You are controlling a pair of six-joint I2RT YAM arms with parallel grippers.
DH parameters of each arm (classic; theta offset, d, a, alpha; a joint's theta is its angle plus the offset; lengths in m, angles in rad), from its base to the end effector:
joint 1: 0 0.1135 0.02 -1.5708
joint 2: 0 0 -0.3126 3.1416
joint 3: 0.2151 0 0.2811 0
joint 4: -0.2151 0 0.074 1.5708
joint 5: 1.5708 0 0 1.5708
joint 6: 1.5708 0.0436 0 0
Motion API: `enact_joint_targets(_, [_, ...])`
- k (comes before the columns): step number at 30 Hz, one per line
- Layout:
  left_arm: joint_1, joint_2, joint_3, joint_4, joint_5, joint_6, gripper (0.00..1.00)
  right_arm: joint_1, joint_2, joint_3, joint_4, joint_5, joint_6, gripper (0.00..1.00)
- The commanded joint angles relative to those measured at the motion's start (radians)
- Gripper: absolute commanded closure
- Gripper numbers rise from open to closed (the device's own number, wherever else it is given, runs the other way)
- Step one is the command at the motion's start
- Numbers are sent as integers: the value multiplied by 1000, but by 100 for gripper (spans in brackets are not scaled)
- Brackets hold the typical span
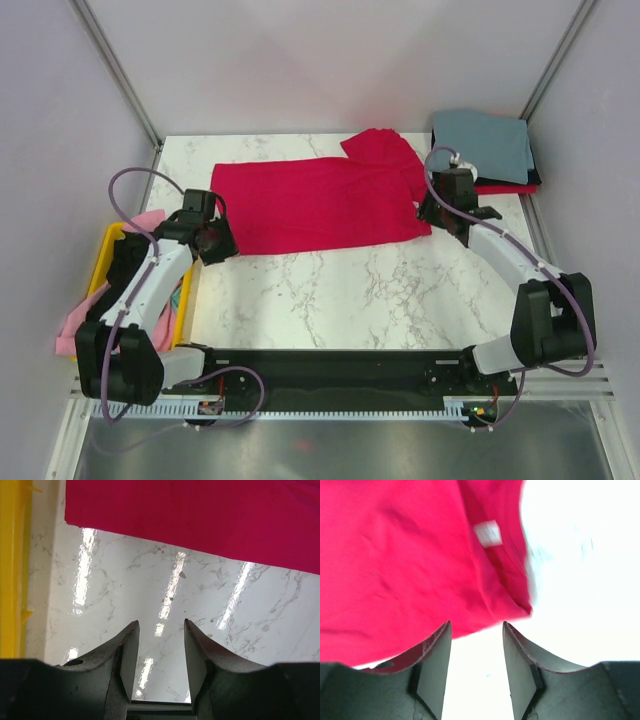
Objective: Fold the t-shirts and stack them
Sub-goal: Fold the tshirt
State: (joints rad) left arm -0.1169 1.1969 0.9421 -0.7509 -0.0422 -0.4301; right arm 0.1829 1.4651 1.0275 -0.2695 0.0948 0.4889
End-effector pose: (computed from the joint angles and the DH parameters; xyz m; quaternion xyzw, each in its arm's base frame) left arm 0.2482 -0.0273 0.2941 -0.1555 0.9475 -0.0558 0.2739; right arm 0.3454 0.0597 0.2861 0.1579 0.8936 0.0972 0.4089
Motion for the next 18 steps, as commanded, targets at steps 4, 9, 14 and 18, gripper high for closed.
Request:
enact_joint_targets(4, [-7,139,-39,82,-15,-170,51,-54,47,-171,81,-21,57,53])
enact_joint_targets(9, [5,161,-81,205,38,-249,50,-88,126,-153,134,-78,57,59])
enact_joint_targets(14, [17,167,-106,234,-87,-268,48,-97,216,-113,193,-122,48,60])
enact_joint_targets(18, [62,219,-128,280,-102,-277,46,-112,284,-84,220,-162,42,61])
